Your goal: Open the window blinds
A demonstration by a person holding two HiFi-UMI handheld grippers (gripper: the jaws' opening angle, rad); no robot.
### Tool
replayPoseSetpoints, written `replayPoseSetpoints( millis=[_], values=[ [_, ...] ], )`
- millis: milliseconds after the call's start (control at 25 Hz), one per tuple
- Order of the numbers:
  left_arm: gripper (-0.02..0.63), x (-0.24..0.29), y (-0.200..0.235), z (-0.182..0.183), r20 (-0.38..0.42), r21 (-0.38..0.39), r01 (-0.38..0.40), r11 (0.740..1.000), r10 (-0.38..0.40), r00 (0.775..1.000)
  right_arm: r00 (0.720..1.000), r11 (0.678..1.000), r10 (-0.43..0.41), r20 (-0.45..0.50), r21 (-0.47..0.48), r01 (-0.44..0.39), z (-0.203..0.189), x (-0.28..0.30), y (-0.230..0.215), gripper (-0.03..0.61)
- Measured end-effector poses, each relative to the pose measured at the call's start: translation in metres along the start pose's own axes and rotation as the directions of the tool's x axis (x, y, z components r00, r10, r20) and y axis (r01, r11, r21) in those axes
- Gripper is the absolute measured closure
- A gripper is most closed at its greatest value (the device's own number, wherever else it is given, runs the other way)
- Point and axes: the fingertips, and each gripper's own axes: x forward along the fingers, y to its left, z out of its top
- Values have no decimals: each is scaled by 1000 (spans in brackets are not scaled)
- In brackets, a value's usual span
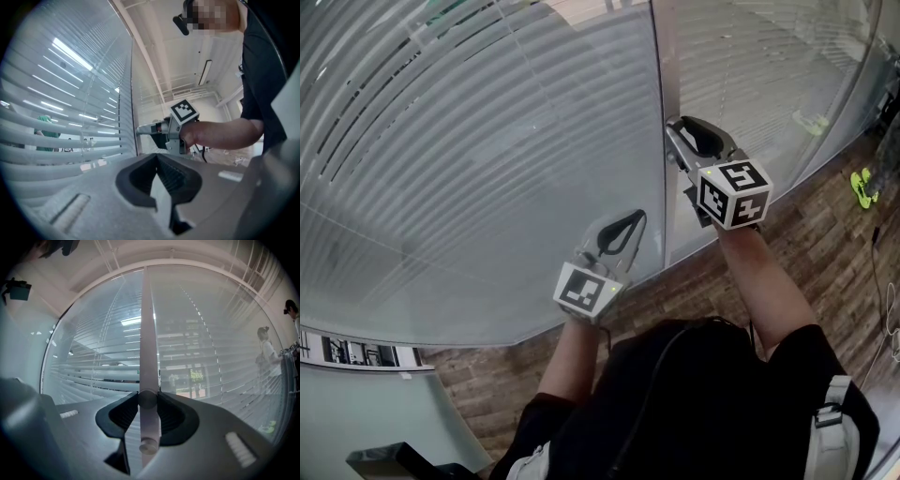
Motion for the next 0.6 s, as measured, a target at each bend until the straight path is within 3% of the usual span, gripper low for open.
replayPoseSetpoints(
  millis=[200,320,400,480,560,600],
  values=[
    [609,0,0,-2,-4,-5,-3,1000,3,1000,1000,980,1,-14,-200,-3,-1,-4,4,365],
    [609,0,0,-2,-5,-1,-2,1000,2,1000,999,931,-6,-36,-366,-7,-1,-5,10,344],
    [609,0,0,-2,-3,-3,-5,1000,5,1000,999,866,-16,-50,-500,-11,-1,-6,13,336],
    [609,-1,2,-2,-4,-3,-10,1000,10,1000,997,775,-37,-71,-632,-16,0,-7,15,340],
    [609,-1,2,-3,-7,0,-11,1000,11,1000,994,654,-57,-94,-756,-34,0,-9,17,342],
    [609,-1,2,-3,-8,0,-11,1000,11,1000,992,579,-70,-101,-815,-42,-1,-9,18,345]
  ],
)
